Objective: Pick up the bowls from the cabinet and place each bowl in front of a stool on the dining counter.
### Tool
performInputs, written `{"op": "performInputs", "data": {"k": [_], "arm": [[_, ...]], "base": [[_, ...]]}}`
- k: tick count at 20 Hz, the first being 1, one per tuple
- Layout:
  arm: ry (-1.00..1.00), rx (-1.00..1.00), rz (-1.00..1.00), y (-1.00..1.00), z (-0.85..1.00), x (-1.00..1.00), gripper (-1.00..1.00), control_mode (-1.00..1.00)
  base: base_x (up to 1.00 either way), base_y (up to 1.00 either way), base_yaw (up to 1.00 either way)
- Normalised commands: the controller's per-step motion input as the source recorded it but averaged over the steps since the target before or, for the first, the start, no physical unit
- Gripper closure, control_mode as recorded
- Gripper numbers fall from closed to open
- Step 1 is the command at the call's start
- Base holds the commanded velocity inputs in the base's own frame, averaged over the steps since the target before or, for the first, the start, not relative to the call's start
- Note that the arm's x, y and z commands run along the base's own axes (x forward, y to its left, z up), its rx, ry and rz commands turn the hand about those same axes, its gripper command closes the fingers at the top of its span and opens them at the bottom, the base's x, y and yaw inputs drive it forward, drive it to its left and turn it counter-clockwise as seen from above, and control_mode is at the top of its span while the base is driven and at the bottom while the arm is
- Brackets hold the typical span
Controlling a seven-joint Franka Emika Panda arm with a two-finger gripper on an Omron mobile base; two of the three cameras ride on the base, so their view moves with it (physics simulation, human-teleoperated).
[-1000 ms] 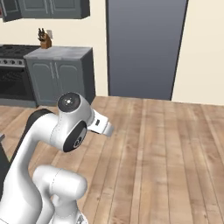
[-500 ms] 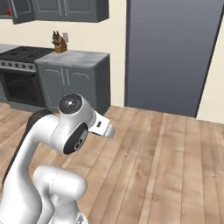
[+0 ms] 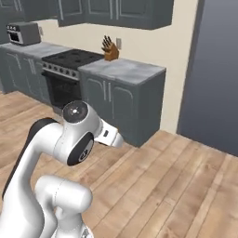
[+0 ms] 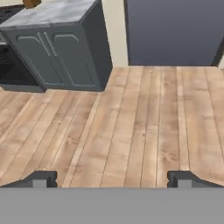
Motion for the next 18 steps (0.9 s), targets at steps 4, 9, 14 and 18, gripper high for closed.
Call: {"op": "performInputs", "data": {"k": [4,9,14,18], "arm": [[0.0,0.0,0.0,0.0,0.0,0.0,-1.0,1.0],[0.0,0.0,0.0,0.0,0.0,0.0,-1.0,1.0],[0.0,0.0,0.0,0.0,0.0,0.0,-1.0,1.0],[0.0,0.0,0.0,0.0,0.0,0.0,-1.0,1.0]], "base": [[1.0,-0.04,0.55],[1.0,0.01,0.49],[1.0,0.44,0.38],[1.0,0.68,0.3]]}}
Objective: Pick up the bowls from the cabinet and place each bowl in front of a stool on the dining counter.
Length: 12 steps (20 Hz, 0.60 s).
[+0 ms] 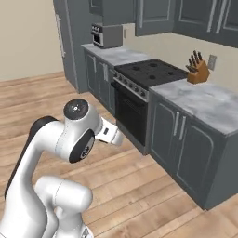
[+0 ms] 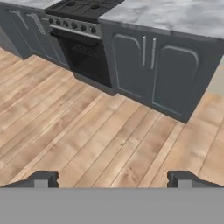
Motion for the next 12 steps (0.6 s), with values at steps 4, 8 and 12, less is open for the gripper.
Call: {"op": "performInputs", "data": {"k": [4,8,12], "arm": [[0.0,0.0,0.0,0.0,0.0,0.0,-1.0,1.0],[0.0,0.0,0.0,0.0,0.0,0.0,-1.0,1.0],[0.0,0.0,0.0,0.0,0.0,0.0,-1.0,1.0]], "base": [[1.0,0.74,0.22],[1.0,0.64,0.15],[1.0,0.47,0.01]]}}
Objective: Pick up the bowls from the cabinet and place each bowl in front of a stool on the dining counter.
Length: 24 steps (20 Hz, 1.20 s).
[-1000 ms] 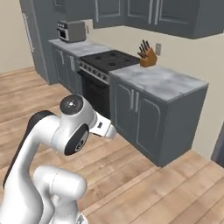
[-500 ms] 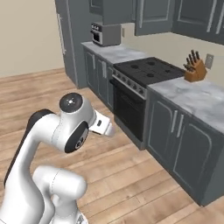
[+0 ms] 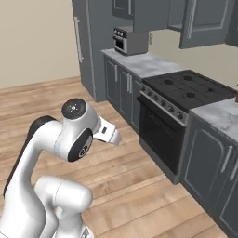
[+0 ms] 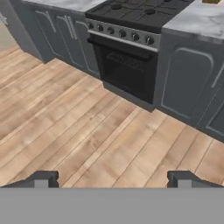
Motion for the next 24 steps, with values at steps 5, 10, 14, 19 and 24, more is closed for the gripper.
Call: {"op": "performInputs", "data": {"k": [5,10,14,19,24], "arm": [[0.0,0.0,0.0,0.0,0.0,0.0,-1.0,1.0],[0.0,0.0,0.0,0.0,0.0,0.0,-1.0,1.0],[0.0,0.0,0.0,0.0,0.0,0.0,-1.0,1.0],[0.0,0.0,0.0,0.0,0.0,0.0,-1.0,1.0],[0.0,0.0,0.0,0.0,0.0,0.0,-1.0,1.0]], "base": [[1.0,0.19,-0.12],[1.0,0.01,-0.33],[0.98,0.0,-0.49],[0.86,0.03,-0.52],[0.71,0.26,-0.51]]}}
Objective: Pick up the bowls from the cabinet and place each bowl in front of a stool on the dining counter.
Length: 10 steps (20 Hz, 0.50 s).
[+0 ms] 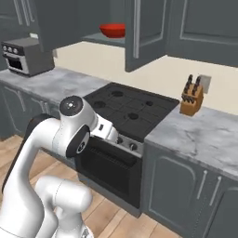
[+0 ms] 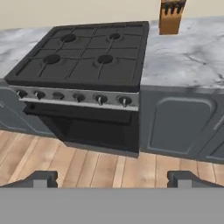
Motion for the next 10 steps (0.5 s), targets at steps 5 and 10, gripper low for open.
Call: {"op": "performInputs", "data": {"k": [5,10], "arm": [[0.0,0.0,0.0,0.0,0.0,0.0,-1.0,1.0],[0.0,0.0,0.0,0.0,0.0,0.0,-1.0,1.0]], "base": [[0.54,0.42,-0.4],[0.5,0.58,-0.32]]}}
